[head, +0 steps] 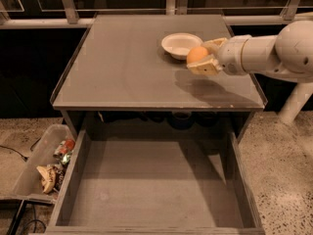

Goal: Pick orange from top drawer and place on counter

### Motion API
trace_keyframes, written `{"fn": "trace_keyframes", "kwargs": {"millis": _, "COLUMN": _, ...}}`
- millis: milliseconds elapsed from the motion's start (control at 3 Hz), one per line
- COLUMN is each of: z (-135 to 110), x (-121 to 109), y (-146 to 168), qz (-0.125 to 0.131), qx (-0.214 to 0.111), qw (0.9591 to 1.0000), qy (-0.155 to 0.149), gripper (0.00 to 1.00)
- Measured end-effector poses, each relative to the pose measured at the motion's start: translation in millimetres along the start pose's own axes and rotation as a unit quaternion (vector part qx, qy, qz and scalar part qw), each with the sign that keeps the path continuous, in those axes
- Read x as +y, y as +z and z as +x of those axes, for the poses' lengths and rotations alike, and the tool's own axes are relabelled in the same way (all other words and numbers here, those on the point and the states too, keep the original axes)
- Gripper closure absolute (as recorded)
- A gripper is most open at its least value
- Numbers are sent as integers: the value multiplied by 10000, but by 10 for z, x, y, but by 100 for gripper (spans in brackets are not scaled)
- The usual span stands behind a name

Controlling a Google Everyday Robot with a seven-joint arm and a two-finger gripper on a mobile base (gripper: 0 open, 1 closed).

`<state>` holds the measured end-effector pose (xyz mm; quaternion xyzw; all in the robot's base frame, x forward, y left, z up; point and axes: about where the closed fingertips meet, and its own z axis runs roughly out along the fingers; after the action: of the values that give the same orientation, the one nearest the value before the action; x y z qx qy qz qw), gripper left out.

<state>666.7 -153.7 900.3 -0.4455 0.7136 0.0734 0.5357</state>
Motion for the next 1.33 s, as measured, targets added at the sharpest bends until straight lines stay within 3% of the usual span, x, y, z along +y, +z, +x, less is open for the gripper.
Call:
{"fn": "trace_keyframes", "kwargs": {"millis": 333, "z": 34, "x": -59, "y": -37, "qz": -503, "qx": 108, "qw": 9987, "qy": -57, "gripper": 100}}
{"fn": "trace_keyframes", "kwargs": {"millis": 667, "z": 29, "x": 36, "y": -51, "qz": -1139, "qx": 146, "qw": 9933, "qy": 83, "gripper": 100}}
{"fn": "trace_keyframes", "kwargs": {"millis": 1000, "z": -25, "x": 249, "y": -105, "qz": -1701, "qx": 136, "qw": 9852, "qy": 181, "gripper": 100}}
{"fn": "trace_keyframes", "kwargs": {"millis": 1333, "z": -26, "x": 442, "y": -82, "qz": -1906, "qx": 331, "qw": 9811, "qy": 50, "gripper": 100}}
